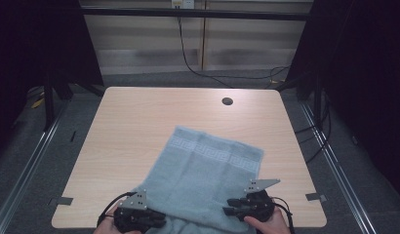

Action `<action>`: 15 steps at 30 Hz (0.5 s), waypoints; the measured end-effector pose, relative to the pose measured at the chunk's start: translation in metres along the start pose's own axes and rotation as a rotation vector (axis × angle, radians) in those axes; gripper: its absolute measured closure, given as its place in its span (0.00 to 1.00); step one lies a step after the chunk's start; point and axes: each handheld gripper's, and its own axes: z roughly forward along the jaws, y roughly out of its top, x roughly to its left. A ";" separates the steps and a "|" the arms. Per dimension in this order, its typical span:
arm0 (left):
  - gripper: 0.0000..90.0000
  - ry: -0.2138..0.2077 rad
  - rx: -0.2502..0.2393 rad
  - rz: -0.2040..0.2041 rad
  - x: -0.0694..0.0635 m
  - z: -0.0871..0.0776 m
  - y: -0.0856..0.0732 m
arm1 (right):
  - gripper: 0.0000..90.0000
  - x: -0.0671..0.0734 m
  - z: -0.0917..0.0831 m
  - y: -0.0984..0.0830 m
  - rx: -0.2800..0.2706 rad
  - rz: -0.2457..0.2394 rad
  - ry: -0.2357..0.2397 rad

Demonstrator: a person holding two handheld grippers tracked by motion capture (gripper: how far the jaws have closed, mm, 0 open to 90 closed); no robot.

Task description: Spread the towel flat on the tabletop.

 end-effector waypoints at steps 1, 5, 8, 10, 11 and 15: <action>0.81 -0.027 -0.019 0.006 0.001 -0.002 0.004 | 0.67 0.000 -0.001 0.001 -0.015 -0.009 0.000; 0.81 -0.007 -0.114 0.007 0.014 -0.012 0.024 | 0.68 -0.011 -0.009 0.015 -0.094 -0.001 -0.038; 0.81 0.014 -0.166 -0.033 0.023 -0.027 0.043 | 0.69 -0.025 -0.007 0.027 -0.094 -0.002 -0.095; 0.79 0.024 -0.215 -0.018 0.027 -0.037 0.053 | 0.69 -0.036 -0.005 0.033 -0.111 0.014 -0.105; 0.79 0.052 -0.221 -0.023 0.033 -0.041 0.057 | 0.69 -0.041 -0.003 0.036 -0.122 0.024 -0.108; 0.80 0.138 -0.190 -0.093 0.077 -0.037 0.060 | 0.68 -0.054 0.010 0.050 -0.101 0.029 -0.130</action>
